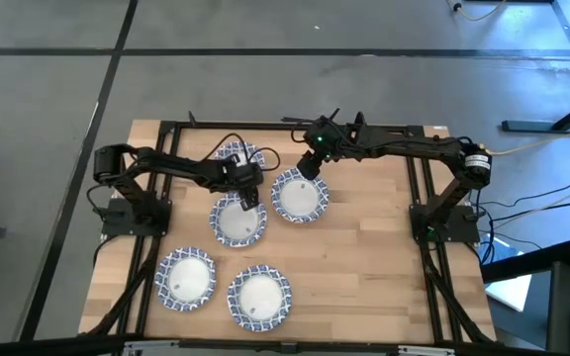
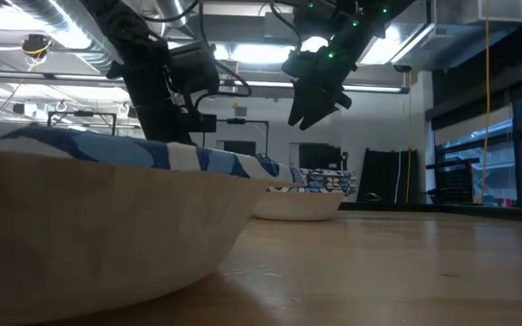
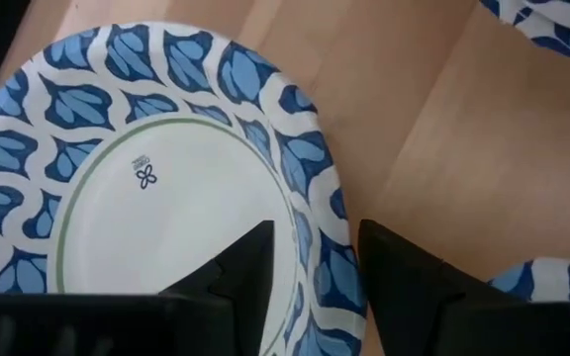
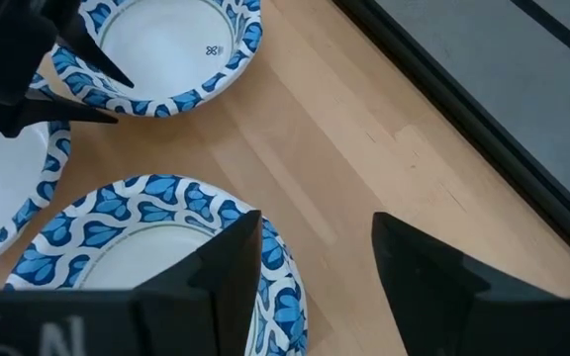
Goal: Nest bowls inside each other
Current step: Stack the blue patterned bowl on top of the other blue patterned bowl
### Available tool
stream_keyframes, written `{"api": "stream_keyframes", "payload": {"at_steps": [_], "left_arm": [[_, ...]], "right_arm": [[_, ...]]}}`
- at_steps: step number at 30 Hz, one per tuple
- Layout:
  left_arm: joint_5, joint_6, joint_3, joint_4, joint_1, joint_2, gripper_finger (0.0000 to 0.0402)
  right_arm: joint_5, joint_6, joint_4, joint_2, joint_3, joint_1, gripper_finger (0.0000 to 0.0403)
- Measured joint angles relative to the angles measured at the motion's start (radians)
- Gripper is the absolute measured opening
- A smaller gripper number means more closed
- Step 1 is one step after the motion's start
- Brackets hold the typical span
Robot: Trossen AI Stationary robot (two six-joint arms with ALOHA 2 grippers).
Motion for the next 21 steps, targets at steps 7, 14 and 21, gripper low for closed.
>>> {"api": "stream_keyframes", "payload": {"at_steps": [7, 14, 21], "left_arm": [[0.009, 0.000, 0.000, 0.000, 0.000, 0.000, 0.0068], [0.039, 0.001, 0.000, 0.001, 0.000, -0.002, 0.0008], [0.007, 0.025, 0.027, -0.070, 0.000, -0.022, 0.0004]], "right_arm": [[0.000, 0.000, -0.003, 0.000, 0.000, 0.000, 0.0193], [0.000, 0.000, -0.005, 0.000, 0.000, 0.000, 0.0193], [0.000, -0.001, -0.012, 0.000, 0.000, 0.000, 0.0193]]}}
